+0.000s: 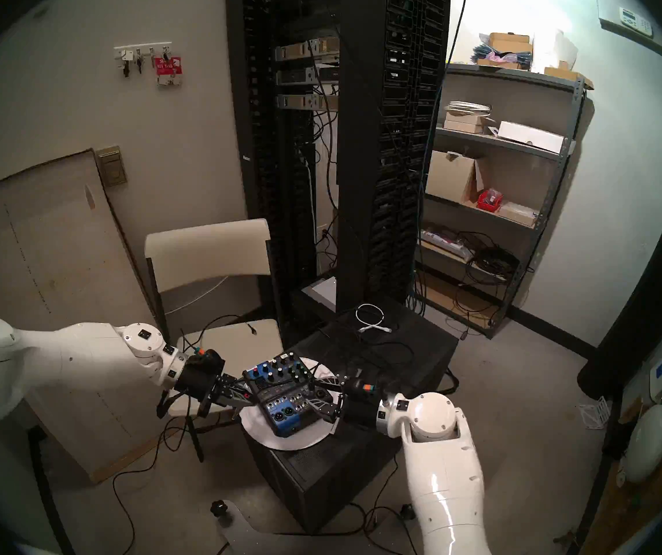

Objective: Insert aux cable

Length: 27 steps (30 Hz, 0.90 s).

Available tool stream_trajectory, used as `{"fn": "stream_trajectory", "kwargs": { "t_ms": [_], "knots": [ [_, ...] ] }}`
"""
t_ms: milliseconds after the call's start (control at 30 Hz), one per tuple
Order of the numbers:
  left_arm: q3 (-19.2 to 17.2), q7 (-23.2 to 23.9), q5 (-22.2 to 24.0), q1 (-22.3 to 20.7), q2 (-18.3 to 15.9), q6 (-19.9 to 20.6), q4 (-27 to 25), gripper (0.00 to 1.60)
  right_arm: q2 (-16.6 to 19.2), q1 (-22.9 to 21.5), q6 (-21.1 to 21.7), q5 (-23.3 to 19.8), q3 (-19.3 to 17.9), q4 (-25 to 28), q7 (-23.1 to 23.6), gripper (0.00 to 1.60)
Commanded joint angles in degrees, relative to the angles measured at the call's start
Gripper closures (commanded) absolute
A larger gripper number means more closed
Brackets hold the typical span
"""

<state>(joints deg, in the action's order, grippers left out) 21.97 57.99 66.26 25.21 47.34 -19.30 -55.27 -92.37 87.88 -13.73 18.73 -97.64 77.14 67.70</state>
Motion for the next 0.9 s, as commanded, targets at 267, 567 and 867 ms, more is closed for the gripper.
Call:
{"fn": "stream_trajectory", "kwargs": {
  "t_ms": [267, 567, 867],
  "knots": [
    [-0.4, -2.3, -1.0, 0.6, 1.3, 0.2, 1.3, 1.60, -0.7, -1.8, -0.5, -0.5, 0.7, -0.3, -0.6, 0.66],
    [-0.3, -3.0, -1.6, 0.6, 2.2, 0.3, 2.7, 1.60, -0.5, -1.5, -0.3, -0.5, 0.5, 0.1, -0.6, 0.67],
    [-0.1, -3.7, -2.0, 1.1, 3.8, 0.1, 4.5, 1.60, -0.2, -1.0, -0.2, -0.6, 0.0, 0.5, -0.4, 0.85]
  ]
}}
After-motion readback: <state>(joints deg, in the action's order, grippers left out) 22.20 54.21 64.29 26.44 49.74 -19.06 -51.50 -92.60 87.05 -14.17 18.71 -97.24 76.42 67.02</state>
